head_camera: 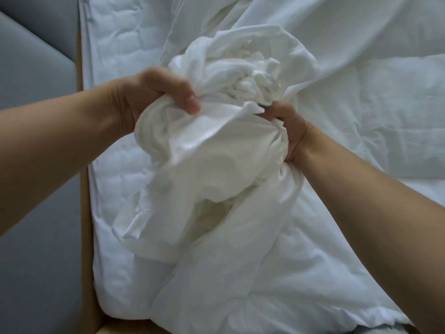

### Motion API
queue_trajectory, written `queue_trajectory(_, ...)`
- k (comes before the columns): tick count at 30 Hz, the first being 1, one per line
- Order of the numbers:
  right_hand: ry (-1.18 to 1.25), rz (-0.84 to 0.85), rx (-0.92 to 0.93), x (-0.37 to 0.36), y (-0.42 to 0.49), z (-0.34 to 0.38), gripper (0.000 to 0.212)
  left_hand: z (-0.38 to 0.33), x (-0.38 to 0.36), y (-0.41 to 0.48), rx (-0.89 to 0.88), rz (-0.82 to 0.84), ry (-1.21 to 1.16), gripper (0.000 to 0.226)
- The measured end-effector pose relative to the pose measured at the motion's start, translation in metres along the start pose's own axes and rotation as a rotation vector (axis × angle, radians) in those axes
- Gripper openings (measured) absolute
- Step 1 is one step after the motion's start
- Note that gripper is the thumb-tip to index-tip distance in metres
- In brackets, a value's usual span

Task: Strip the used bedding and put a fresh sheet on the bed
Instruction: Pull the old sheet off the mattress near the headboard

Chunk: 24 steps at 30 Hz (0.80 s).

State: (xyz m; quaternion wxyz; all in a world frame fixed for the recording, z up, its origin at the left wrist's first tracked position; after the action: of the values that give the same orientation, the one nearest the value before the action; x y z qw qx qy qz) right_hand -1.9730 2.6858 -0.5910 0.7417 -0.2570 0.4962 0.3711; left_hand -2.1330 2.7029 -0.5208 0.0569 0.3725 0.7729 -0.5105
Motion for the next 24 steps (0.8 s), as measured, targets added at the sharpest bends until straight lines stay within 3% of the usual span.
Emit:
queue_trajectory(5,0.013,0.143,-0.071,-0.02,0.007,-0.001,0.037,-0.008,0.002,0.018,-0.044,-0.197,0.033,0.035)
queue_trajectory(8,-0.016,0.107,-0.004,-0.023,0.008,-0.01,0.041,-0.013,0.001,0.028,-0.164,-0.371,0.138,0.028)
queue_trajectory(13,0.018,0.03,0.114,-0.022,-0.001,-0.006,0.054,-0.021,-0.004,0.035,-0.155,-0.438,0.24,0.034)
queue_trajectory(16,0.111,0.065,0.1,-0.025,-0.001,-0.002,0.048,-0.024,-0.006,0.037,-0.157,-0.43,0.212,0.033)
queue_trajectory(18,0.145,0.055,0.078,-0.023,-0.001,-0.004,0.048,-0.022,-0.002,0.037,-0.063,-0.381,0.203,0.029)
queue_trajectory(21,-0.017,-0.015,0.07,-0.007,-0.004,-0.003,0.066,-0.011,0.01,0.025,0.136,-0.198,0.116,0.021)
queue_trajectory(24,-0.145,-0.152,0.165,0.007,-0.001,-0.001,0.04,0.004,0.012,0.008,0.307,-0.07,0.118,0.048)
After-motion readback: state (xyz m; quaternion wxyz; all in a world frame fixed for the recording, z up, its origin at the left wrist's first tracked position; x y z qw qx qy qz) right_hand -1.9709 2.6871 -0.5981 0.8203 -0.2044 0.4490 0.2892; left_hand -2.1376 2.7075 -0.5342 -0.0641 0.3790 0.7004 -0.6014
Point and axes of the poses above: each hand's wrist, its own y-axis towards the middle knuckle, its own x-axis out of the back of the hand, z = x × y, the point moved 5 cm from there along y, towards the middle knuckle, and after that the axes turned 15 degrees about x, right-handed, at the moved point
